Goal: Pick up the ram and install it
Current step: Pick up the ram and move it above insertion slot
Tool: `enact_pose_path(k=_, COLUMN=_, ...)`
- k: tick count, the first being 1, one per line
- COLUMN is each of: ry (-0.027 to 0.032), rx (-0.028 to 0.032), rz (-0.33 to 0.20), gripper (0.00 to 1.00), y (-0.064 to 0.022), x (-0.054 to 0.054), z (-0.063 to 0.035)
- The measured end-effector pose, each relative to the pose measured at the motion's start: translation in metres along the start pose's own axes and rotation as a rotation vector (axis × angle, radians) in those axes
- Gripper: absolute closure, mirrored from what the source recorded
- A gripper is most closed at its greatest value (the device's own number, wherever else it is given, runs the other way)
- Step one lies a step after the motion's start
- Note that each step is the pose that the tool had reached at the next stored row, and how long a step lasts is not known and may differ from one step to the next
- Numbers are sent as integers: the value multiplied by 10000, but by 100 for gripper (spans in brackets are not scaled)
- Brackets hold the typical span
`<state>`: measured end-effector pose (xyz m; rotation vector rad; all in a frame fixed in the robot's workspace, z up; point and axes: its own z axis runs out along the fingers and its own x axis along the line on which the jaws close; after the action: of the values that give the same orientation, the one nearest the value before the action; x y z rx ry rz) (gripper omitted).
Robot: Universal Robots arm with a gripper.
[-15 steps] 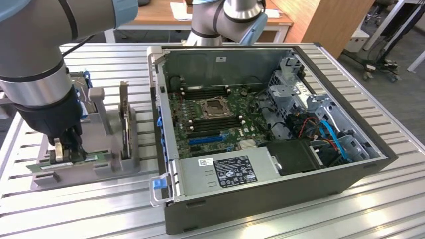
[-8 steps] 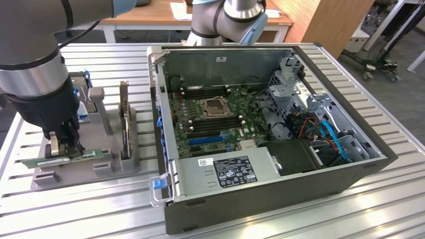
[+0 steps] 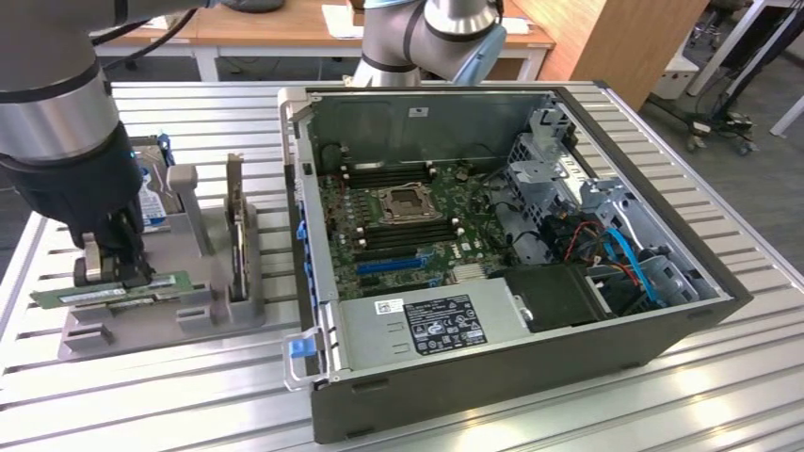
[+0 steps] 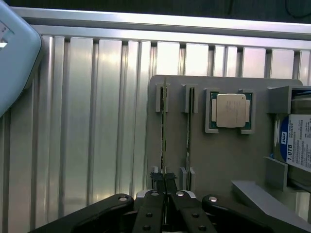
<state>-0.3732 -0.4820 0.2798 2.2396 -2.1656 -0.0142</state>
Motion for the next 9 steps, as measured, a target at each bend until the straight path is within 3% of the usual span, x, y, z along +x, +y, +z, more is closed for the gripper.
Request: enact_pose_path(k=9, ry=0, rx=0, rz=0, gripper=89, y=6, x=3, z=-248)
